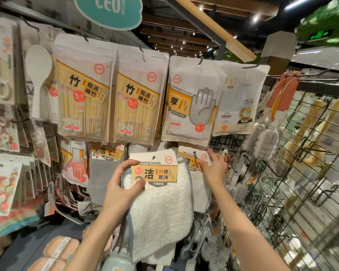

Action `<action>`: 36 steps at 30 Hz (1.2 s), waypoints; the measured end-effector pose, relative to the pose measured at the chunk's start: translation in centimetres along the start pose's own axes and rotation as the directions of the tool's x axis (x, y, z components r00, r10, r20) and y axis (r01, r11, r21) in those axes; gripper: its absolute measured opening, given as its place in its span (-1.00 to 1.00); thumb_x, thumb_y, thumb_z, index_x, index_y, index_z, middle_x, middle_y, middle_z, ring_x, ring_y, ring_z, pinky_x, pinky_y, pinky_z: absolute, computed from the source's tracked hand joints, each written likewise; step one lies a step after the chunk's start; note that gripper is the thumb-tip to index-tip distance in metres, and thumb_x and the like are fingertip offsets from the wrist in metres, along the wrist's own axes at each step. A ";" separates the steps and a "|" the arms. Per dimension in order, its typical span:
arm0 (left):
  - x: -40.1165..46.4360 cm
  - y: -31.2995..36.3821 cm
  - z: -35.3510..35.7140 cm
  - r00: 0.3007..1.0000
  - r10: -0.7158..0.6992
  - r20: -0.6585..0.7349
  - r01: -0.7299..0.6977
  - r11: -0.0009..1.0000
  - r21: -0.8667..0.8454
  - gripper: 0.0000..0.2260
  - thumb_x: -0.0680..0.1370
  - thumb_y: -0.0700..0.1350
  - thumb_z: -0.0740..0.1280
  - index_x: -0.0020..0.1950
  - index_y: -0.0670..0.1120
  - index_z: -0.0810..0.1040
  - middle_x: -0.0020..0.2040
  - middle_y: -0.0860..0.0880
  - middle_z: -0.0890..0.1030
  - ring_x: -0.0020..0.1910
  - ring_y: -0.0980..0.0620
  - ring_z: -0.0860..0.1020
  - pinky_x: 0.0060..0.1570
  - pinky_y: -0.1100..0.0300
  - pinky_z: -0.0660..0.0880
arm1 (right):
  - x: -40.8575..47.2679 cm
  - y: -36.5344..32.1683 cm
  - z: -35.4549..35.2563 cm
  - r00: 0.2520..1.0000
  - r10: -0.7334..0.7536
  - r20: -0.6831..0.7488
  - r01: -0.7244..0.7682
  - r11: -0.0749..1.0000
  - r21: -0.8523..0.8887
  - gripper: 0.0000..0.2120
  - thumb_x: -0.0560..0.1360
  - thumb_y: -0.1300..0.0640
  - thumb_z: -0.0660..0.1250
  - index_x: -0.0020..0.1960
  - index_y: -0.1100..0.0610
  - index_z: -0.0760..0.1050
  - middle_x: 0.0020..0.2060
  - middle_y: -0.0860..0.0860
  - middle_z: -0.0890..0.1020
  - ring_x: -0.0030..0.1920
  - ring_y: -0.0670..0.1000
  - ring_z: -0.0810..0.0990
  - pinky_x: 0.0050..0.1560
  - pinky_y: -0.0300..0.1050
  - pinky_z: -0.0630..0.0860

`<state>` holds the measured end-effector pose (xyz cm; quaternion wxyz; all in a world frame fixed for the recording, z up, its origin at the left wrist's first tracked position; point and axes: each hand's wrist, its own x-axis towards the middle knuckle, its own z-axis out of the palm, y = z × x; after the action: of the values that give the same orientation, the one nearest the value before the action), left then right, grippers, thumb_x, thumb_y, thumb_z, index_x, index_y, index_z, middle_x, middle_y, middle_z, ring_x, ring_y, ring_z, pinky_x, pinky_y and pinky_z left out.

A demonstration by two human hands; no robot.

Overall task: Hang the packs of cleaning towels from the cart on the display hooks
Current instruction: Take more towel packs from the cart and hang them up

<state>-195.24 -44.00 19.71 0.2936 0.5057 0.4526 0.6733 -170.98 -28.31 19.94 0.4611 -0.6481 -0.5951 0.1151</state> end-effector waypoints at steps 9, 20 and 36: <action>-0.8 0.6 -0.4 0.998 0.010 0.058 -0.009 1.000 -0.021 -0.51 0.45 -0.31 0.43 0.10 0.29 0.53 0.07 0.35 0.57 0.05 0.38 0.53 -0.15 0.48 0.46 | -6.2 -6.3 -4.3 0.950 -0.190 0.249 0.079 0.915 0.397 -0.78 0.58 0.08 0.24 0.20 -0.02 0.52 0.19 -0.12 0.51 0.29 -0.11 0.41 0.13 -0.48 0.28; -2.3 1.0 -0.1 0.999 0.021 0.048 -0.018 0.998 -0.060 -0.40 0.45 -0.34 0.43 0.31 0.24 0.43 0.26 0.34 0.48 0.26 0.36 0.42 0.16 0.31 0.45 | -11.2 -8.6 -5.4 0.879 -0.264 0.398 0.131 0.935 0.329 -0.38 0.36 0.17 0.52 0.37 0.05 0.38 0.29 -0.05 0.41 0.31 -0.12 0.35 0.34 -0.26 0.26; -2.6 1.1 -0.7 0.994 0.018 0.105 -0.015 1.000 -0.026 -0.48 0.44 -0.20 0.47 0.23 0.30 0.45 0.17 0.41 0.50 0.22 0.41 0.42 -0.01 0.54 0.40 | -12.3 -8.9 -5.8 0.921 -0.304 0.244 0.206 0.911 0.358 -0.48 0.28 0.37 0.51 -0.07 -0.12 0.34 0.08 -0.04 0.49 0.04 -0.26 0.40 -0.07 -0.59 0.26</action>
<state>-194.99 -46.86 19.61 0.3179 0.5405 0.4238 0.6535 -176.07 -42.97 24.75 0.4788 -0.4543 -0.7101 0.2450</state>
